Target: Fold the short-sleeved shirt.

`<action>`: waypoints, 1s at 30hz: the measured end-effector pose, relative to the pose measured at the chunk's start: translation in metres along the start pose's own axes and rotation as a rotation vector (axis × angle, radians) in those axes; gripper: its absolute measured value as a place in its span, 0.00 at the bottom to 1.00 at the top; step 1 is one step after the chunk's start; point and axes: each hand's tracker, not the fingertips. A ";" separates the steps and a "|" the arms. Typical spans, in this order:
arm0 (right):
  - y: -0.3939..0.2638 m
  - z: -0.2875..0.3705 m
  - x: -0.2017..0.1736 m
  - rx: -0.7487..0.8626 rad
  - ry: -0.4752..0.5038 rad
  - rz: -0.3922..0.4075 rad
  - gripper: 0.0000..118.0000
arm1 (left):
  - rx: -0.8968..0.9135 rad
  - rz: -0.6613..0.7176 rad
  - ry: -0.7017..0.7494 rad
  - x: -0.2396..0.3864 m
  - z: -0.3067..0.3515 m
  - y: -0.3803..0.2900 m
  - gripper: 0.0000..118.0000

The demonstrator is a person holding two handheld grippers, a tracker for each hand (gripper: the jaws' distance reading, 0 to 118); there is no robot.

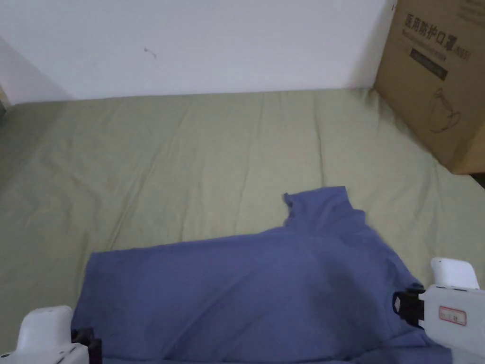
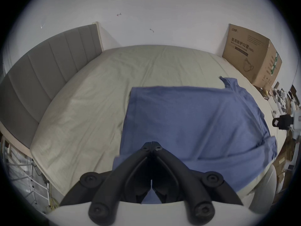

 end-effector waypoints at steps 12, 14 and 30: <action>0.159 -0.173 0.005 -0.142 -0.104 0.059 0.85 | -0.006 -0.010 -0.025 0.015 -0.060 0.048 0.00; 0.151 -0.191 0.003 -0.222 -0.067 0.054 0.82 | -0.023 -0.013 -0.027 0.015 -0.068 0.046 0.00; 0.146 -0.190 -0.016 -0.216 -0.140 0.052 0.03 | -0.138 0.223 -0.037 -0.042 -0.196 0.117 0.65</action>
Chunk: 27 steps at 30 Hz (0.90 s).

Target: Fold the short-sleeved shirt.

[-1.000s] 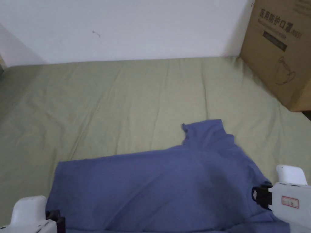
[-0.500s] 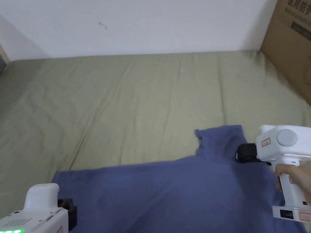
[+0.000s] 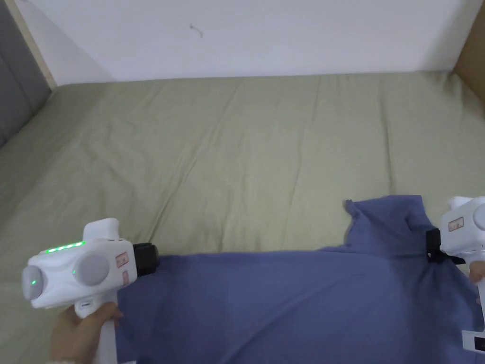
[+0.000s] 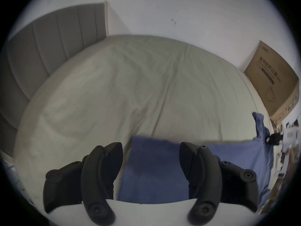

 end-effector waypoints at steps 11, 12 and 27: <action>0.002 0.010 0.001 0.002 -0.006 0.018 0.03 | 0.043 -0.349 0.189 0.053 -0.021 -0.025 0.01; 0.002 0.016 0.003 0.008 0.003 0.015 0.03 | 0.039 -0.336 0.166 0.052 -0.016 -0.025 0.01; -0.104 0.182 0.040 0.134 0.094 0.134 0.03 | 0.170 -0.296 -0.010 -0.007 0.175 -0.079 0.01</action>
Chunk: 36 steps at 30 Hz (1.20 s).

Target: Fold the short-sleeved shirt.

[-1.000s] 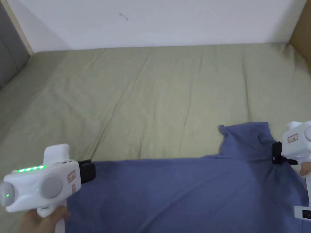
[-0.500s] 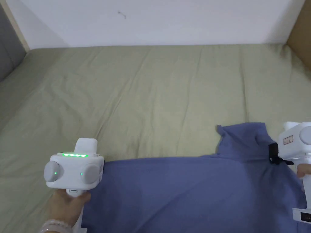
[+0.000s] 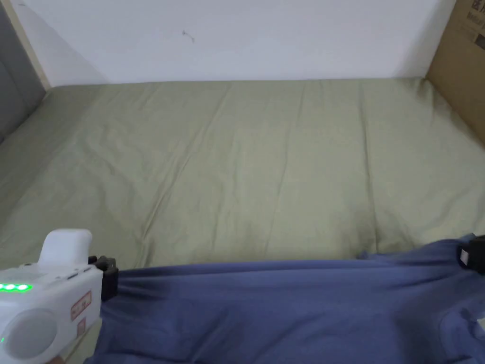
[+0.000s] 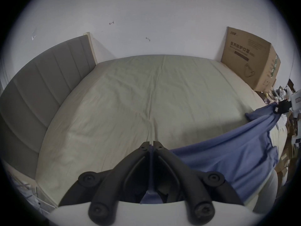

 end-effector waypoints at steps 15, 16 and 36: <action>-0.195 0.000 -0.008 -0.224 -0.036 0.010 0.29 | -0.287 0.049 -0.017 0.001 0.038 -0.151 0.13; -0.192 0.006 -0.013 -0.211 -0.047 0.016 0.50 | -0.282 0.040 -0.006 0.002 0.041 -0.149 0.29; -0.157 0.037 -0.225 0.200 0.246 0.120 0.00 | -0.129 0.351 -0.048 -0.046 0.083 -0.168 0.00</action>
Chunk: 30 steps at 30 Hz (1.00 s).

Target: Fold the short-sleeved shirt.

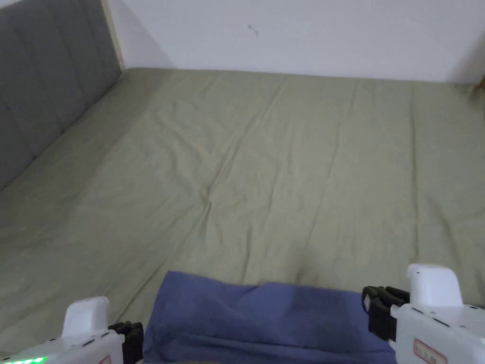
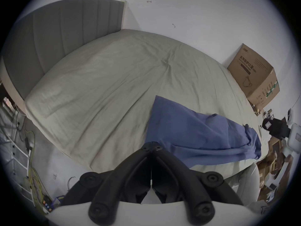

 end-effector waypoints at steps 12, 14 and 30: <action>0.001 -0.036 -0.042 -0.115 0.046 0.140 0.00 | -0.075 0.215 -0.139 -0.024 -0.060 0.000 0.90; 0.002 -0.039 -0.040 -0.122 0.045 0.116 0.00 | -0.091 0.198 -0.133 -0.020 -0.067 0.002 0.92; -0.018 -0.058 -0.026 -0.217 0.019 0.056 0.00 | -0.097 0.404 -0.385 -0.043 -0.086 0.002 0.13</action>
